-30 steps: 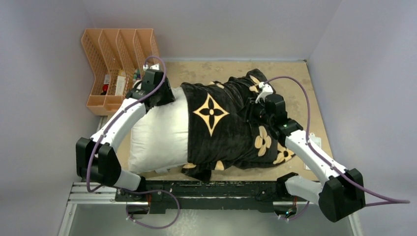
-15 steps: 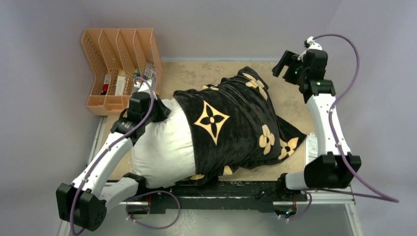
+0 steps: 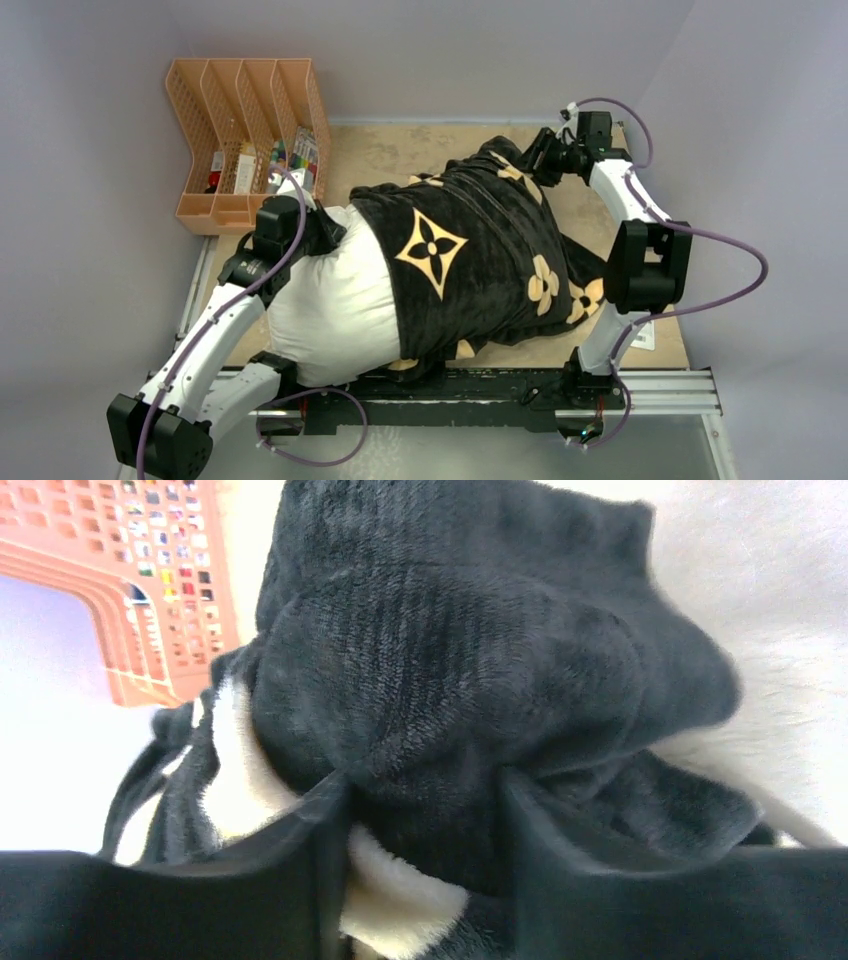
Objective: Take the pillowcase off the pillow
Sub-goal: Remove the pillow from the pillowcase.
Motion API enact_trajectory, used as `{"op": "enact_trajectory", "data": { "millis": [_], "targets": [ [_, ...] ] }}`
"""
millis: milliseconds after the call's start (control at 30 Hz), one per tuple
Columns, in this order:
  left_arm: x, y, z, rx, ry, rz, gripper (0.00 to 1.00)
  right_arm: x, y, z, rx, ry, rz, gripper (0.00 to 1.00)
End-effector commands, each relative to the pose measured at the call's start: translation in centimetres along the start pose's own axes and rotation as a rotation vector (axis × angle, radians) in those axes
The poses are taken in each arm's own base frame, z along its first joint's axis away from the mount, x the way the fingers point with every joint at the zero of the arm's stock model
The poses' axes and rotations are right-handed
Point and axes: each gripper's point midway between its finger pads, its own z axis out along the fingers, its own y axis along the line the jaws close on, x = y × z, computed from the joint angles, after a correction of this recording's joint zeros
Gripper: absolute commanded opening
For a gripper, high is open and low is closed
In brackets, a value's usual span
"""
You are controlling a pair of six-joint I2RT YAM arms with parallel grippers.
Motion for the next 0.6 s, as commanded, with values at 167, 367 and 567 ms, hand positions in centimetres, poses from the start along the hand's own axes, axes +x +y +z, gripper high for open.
{"op": "enact_trajectory", "data": {
  "millis": [167,367,567],
  "targets": [
    [4.2,0.0,-1.6,0.025,0.139,0.016,0.00,-4.0,3.8,-3.9,-0.019,-0.208,-0.059,0.00],
    [4.2,0.5,-1.6,-0.004,0.129,0.008,0.00,-10.0,-0.2,-10.3,0.355,-0.493,-0.115,0.00],
    [4.4,0.6,-1.5,-0.007,0.136,0.009,0.00,-12.7,-3.2,-14.1,0.486,-0.561,-0.117,0.00]
  ]
}}
